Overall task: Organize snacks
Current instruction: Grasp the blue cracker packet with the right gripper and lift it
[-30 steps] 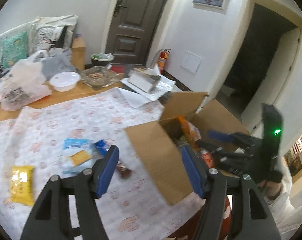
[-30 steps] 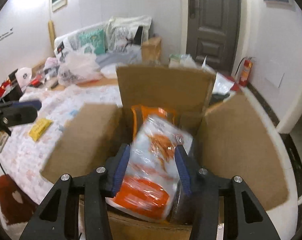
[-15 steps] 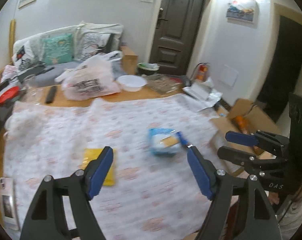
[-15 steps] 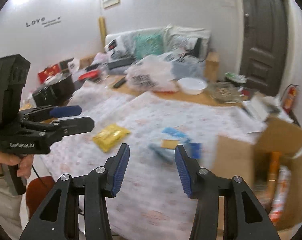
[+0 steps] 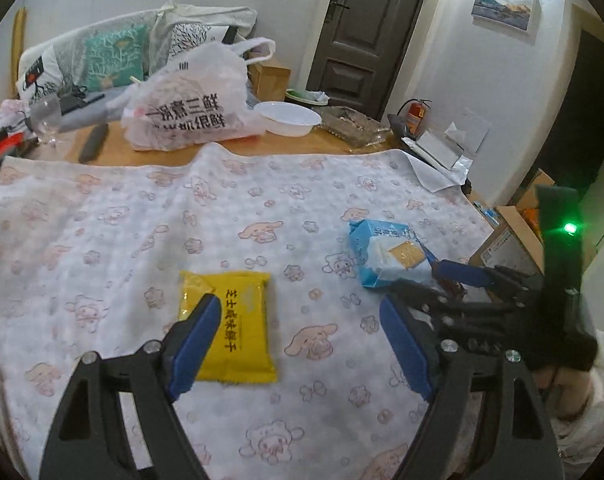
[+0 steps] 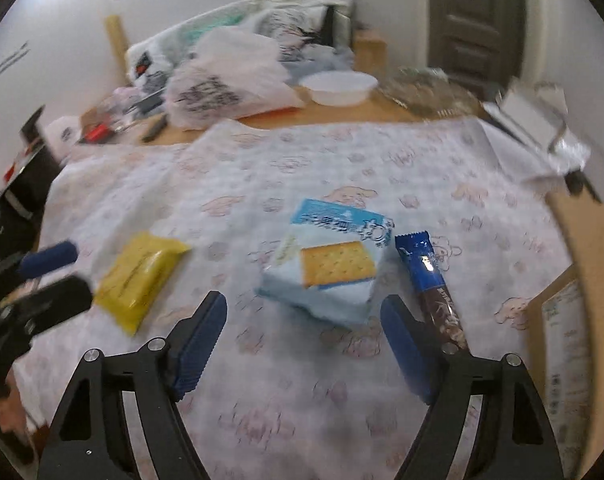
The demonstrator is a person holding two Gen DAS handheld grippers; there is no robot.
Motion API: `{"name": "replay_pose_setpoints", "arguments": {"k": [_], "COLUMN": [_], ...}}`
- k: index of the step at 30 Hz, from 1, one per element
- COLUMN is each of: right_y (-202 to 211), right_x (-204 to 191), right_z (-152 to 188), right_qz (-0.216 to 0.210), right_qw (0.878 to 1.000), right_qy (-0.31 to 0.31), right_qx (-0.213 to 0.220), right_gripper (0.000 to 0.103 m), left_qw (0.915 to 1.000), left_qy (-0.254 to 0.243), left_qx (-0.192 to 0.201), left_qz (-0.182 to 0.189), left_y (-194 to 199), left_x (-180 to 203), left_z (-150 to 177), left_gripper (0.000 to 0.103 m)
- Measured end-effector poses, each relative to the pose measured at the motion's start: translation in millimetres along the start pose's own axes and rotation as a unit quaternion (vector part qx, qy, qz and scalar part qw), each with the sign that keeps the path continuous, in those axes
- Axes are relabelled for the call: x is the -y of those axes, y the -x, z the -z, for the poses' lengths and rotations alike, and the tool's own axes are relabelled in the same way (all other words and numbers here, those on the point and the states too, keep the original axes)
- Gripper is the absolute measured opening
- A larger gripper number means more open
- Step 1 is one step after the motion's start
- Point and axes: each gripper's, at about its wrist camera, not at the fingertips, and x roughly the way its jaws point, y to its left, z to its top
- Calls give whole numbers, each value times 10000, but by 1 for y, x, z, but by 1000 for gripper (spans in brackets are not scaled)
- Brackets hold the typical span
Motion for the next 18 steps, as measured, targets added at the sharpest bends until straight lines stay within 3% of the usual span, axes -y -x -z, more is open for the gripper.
{"name": "replay_pose_setpoints", "arguments": {"k": [6, 12, 14, 18], "right_y": [-32, -48, -53, -52], "right_x": [3, -6, -6, -6], "right_z": [-17, -28, -27, -24], "right_qz": [36, 106, 282, 422], "right_qw": [9998, 9999, 9996, 9990], "right_qy": [-179, -10, 60, 120], "right_qx": [-55, 48, -19, -34], "right_gripper": [81, 80, 66, 63], "left_qw": [9990, 9982, 9979, 9972], "left_qy": [436, 573, 603, 643], "left_qx": [-60, -58, -66, -81], "left_qz": [100, 193, 227, 364], "left_y": [-12, -13, -13, -12], "left_x": [-25, -33, -34, -32], "left_z": [-3, 0, 1, 1], "left_gripper": [79, 79, 79, 79]}}
